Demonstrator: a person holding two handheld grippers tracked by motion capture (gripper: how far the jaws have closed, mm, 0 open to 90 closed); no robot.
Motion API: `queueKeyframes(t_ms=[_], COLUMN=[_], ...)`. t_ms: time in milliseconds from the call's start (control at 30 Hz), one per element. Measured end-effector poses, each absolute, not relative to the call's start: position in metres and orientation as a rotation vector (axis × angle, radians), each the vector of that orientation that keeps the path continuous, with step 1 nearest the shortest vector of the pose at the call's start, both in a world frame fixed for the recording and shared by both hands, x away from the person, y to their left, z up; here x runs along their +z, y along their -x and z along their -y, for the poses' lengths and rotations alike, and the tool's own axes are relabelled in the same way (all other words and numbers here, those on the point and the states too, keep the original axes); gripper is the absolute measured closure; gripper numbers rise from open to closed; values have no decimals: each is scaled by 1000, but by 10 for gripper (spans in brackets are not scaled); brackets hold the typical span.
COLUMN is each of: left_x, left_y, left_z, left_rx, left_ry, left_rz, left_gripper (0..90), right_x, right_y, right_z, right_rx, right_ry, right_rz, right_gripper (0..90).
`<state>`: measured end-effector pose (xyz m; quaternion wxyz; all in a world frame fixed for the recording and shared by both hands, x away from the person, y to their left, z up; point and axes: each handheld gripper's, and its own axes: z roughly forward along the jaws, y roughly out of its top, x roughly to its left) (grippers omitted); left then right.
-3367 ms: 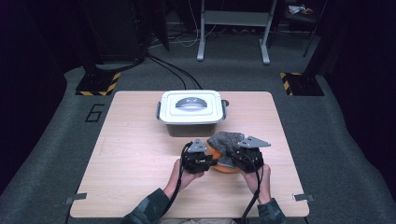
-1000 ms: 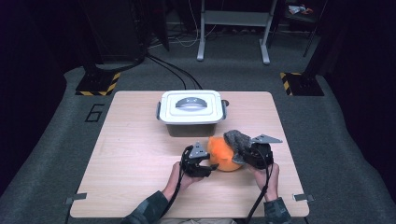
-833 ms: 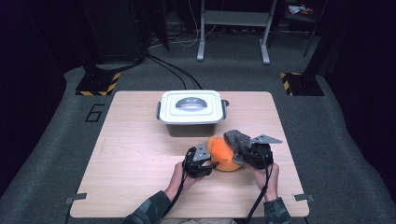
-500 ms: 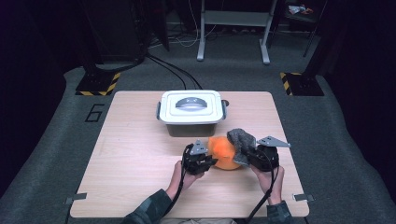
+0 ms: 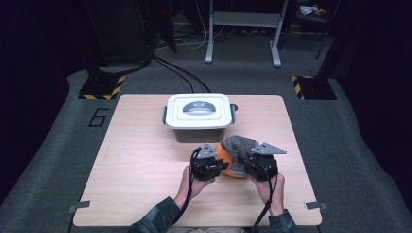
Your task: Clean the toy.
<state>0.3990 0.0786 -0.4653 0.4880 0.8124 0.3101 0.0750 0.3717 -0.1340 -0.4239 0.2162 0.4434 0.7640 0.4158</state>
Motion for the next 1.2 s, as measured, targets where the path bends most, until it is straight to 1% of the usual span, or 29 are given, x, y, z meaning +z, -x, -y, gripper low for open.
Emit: queueKeyframes(t_ms=[233,600,800,1033,1100,1200], left_x=[-471,-472,-473,-473,-472,-471], left_y=[-404,-407,-408,-408,-408,-408], left_z=[-82,-84,-84,-84,-84,-83], left_rx=[161,151,149,152,153,159], left_ry=[-1968,-1962,-1958,-1960,-1958,-1956], left_rz=[-775,-783,-783,-780,-780,-778], left_gripper=[794,794,794,794,794,794], right_x=[-432,-447,-465,-495,-496,-487], right_y=[-376,-381,-386,-396,-397,-392], right_z=[132,165,183,196,198,201], right_rx=[1099,1090,1057,1022,1024,1033], right_ry=[-1214,-1347,-1433,-1512,-1531,-1521], right_rz=[-2123,-2087,-2074,-2098,-2092,-2067], right_gripper=[764,763,762,761,761,763])
